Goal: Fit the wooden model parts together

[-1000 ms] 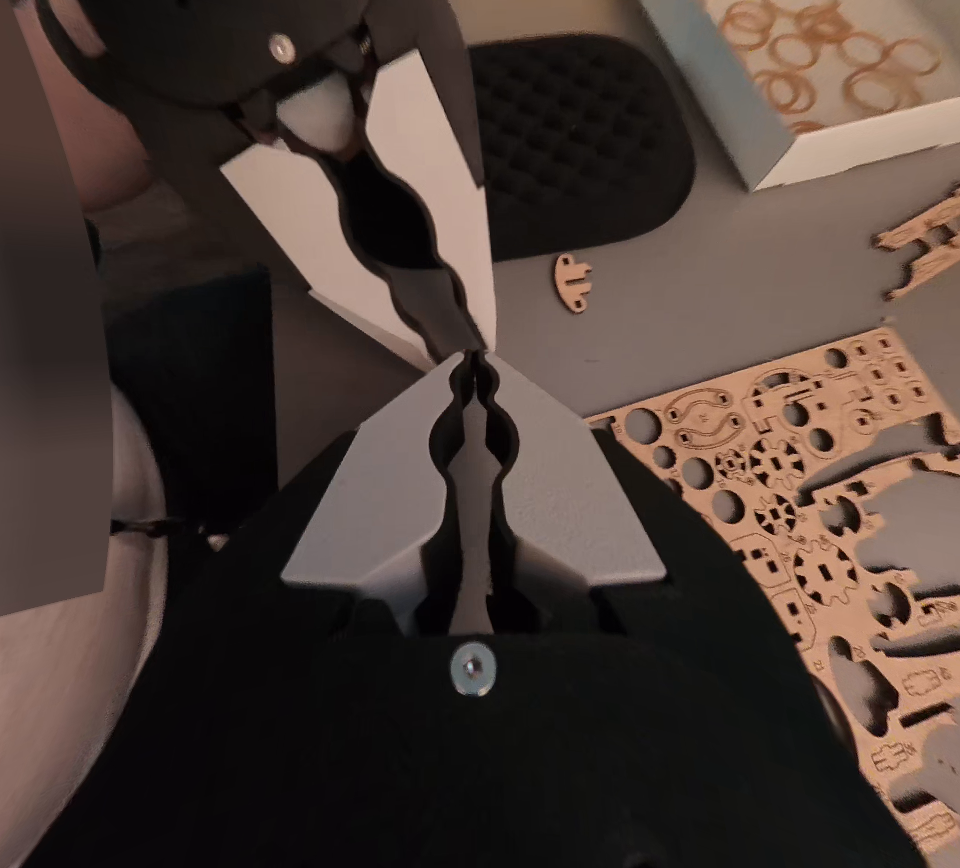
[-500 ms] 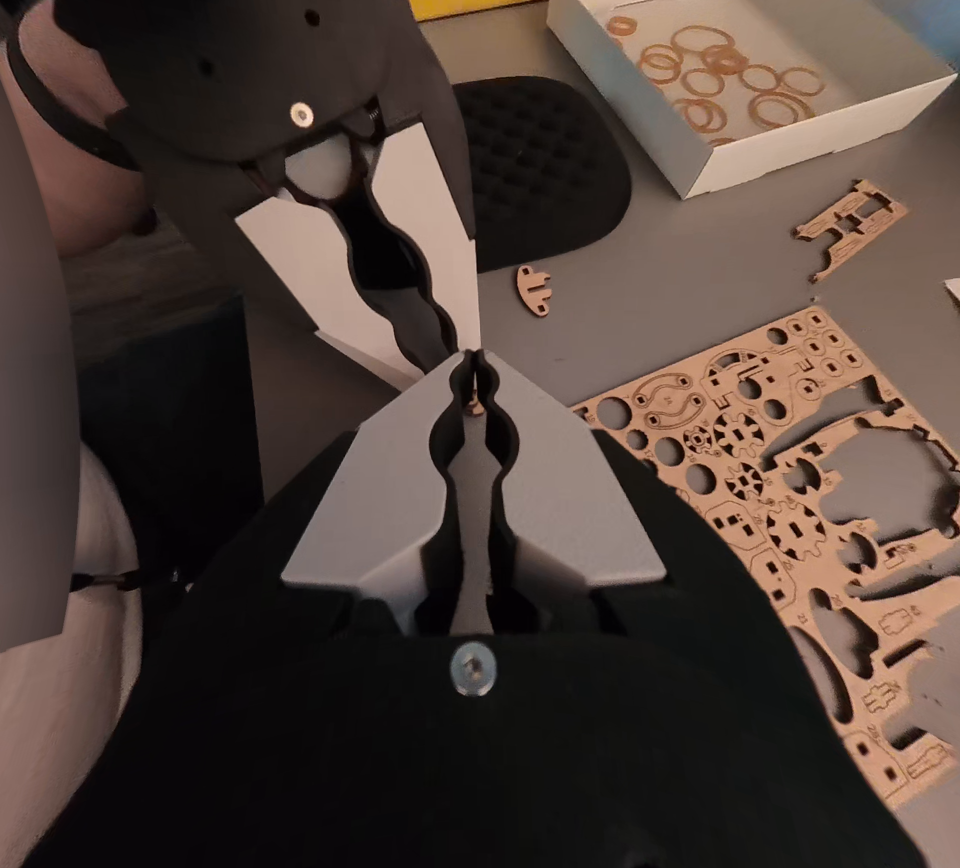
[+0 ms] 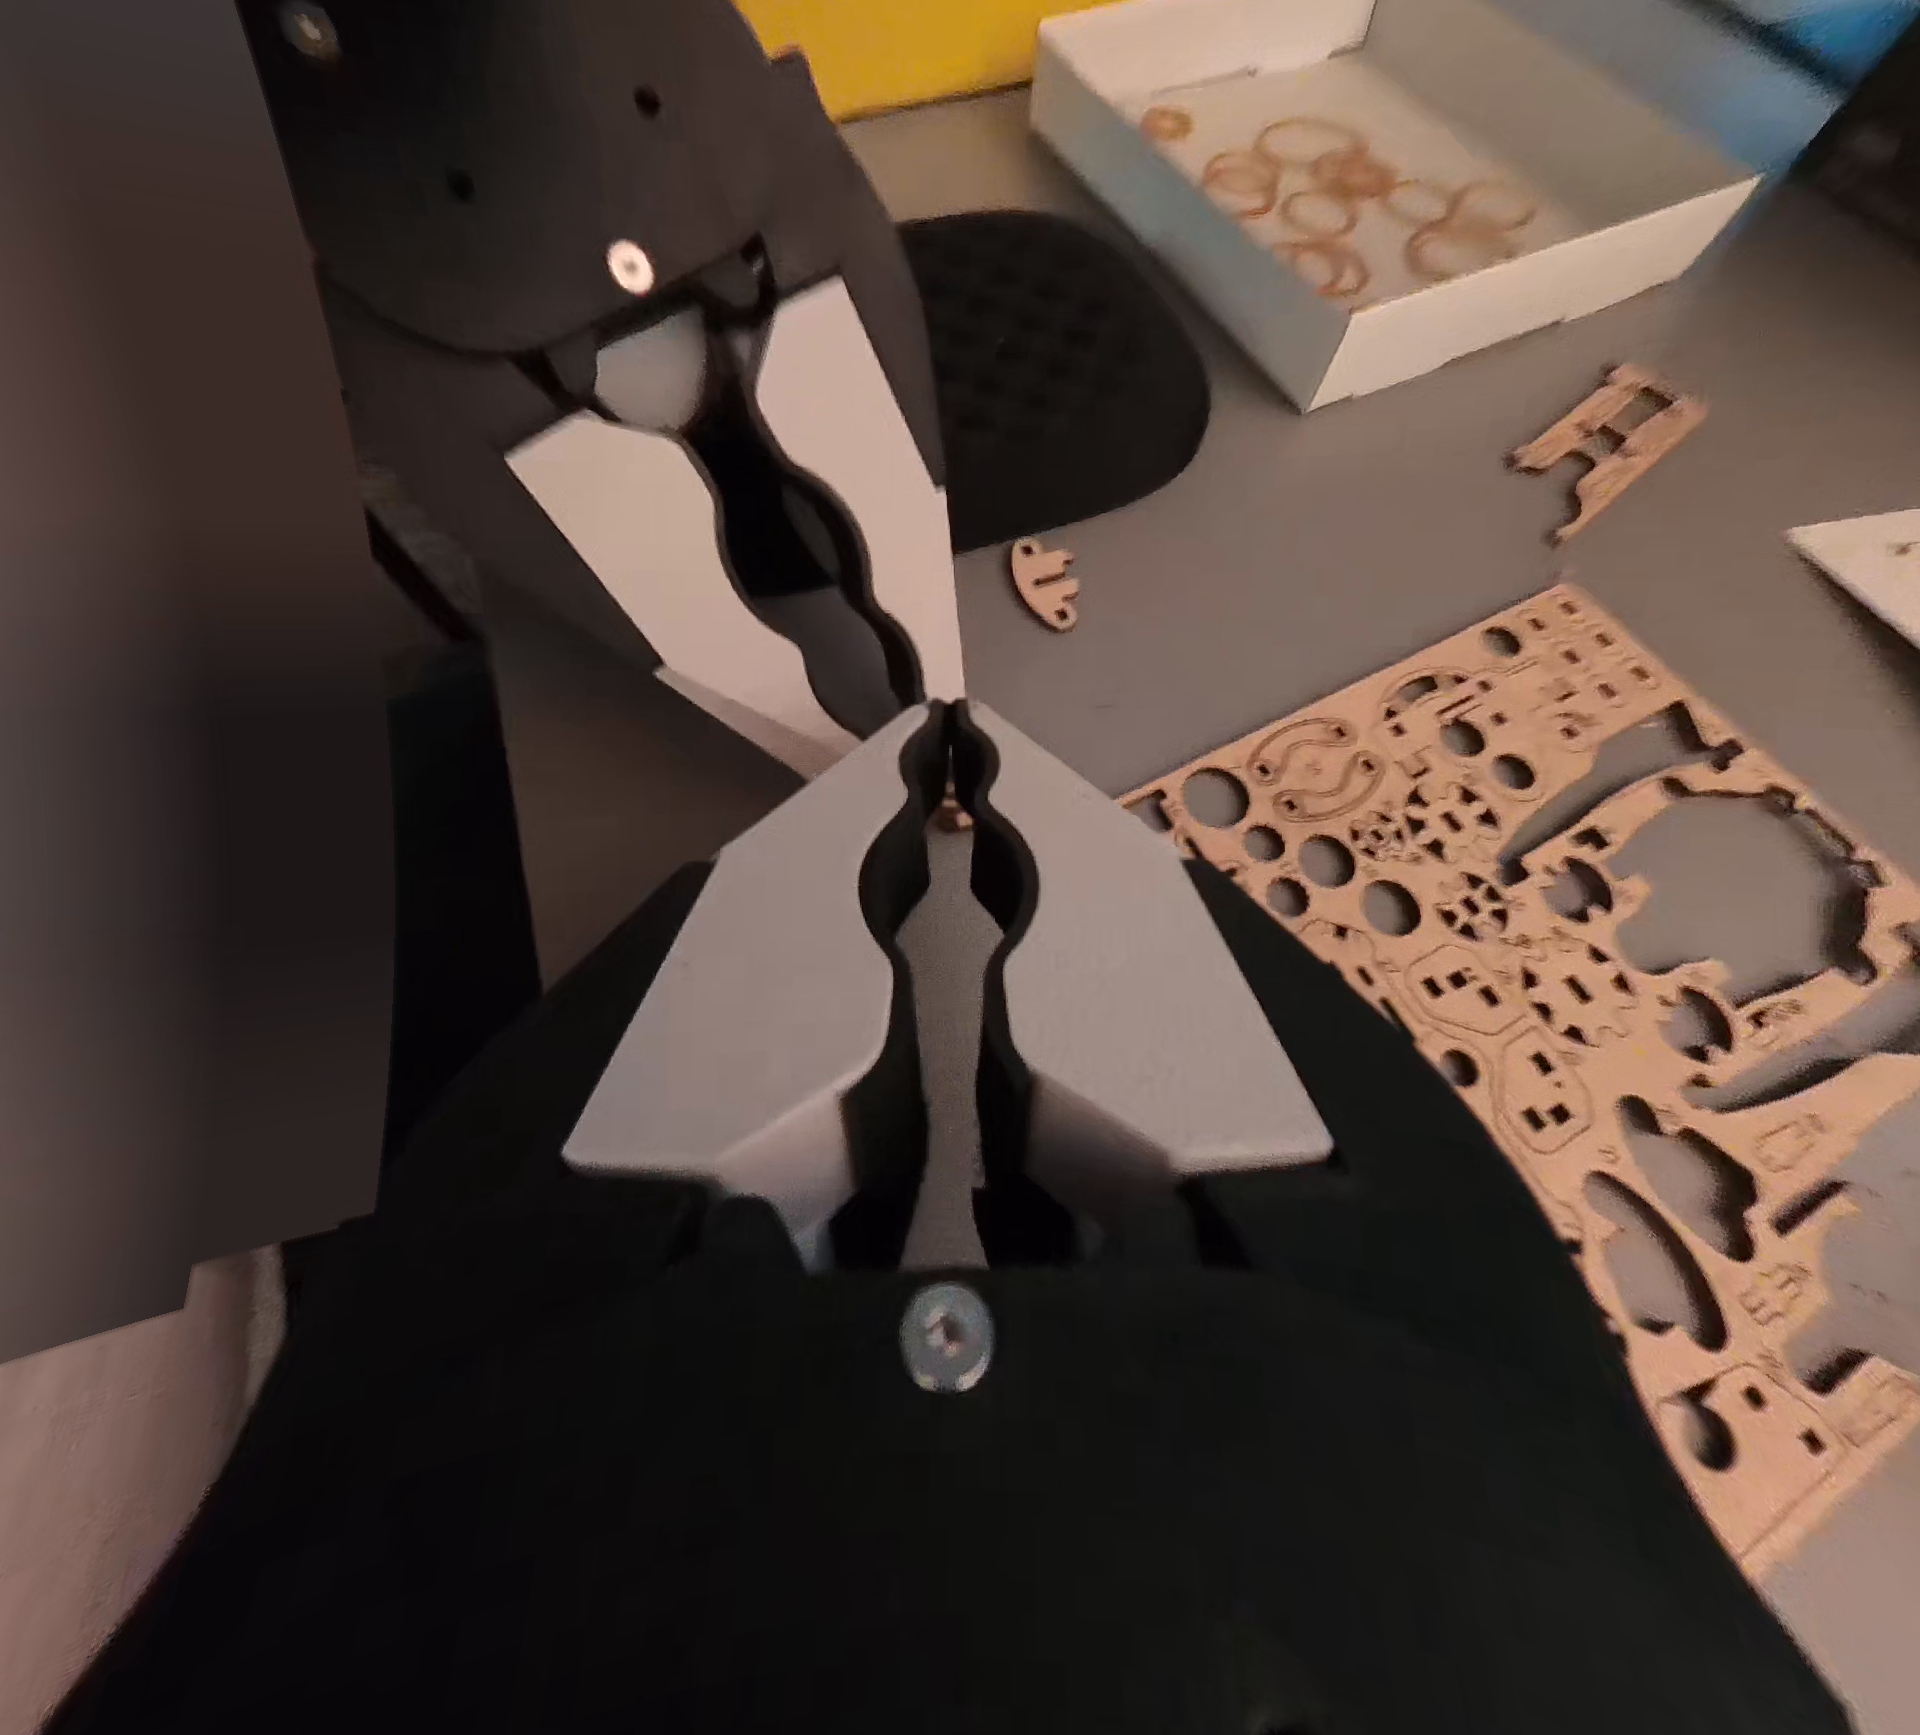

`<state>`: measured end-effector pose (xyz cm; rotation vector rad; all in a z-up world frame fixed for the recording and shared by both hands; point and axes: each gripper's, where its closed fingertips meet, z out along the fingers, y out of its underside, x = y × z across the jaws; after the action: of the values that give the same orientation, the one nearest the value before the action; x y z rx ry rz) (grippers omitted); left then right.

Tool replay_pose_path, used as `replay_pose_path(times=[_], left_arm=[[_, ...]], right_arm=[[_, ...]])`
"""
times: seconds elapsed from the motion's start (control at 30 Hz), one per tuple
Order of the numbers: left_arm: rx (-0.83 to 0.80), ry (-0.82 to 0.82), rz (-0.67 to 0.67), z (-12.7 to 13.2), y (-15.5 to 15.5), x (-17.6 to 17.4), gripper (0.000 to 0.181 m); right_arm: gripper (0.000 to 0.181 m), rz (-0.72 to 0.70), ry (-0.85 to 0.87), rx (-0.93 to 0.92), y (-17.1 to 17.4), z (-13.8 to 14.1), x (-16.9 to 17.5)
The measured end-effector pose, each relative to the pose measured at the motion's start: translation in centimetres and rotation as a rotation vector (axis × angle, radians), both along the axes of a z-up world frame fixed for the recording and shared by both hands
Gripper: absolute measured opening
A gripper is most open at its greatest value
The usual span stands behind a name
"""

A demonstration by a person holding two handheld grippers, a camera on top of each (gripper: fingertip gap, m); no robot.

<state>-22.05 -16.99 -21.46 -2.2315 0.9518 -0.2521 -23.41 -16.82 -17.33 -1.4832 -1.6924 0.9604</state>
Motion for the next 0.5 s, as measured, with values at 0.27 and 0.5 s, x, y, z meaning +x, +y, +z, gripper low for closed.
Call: replay_pose_path(times=[0.27,0.5], left_arm=[[-0.001,-0.006,0.009,0.0,0.0,0.0,0.013],[0.000,-0.004,0.013,0.0,0.1,-0.1,0.013]], right_arm=[[0.000,-0.012,-0.082,-0.048,0.1,-2.1,0.4],[0.000,-0.044,-0.133,-0.087,0.2,-3.2,0.7]])
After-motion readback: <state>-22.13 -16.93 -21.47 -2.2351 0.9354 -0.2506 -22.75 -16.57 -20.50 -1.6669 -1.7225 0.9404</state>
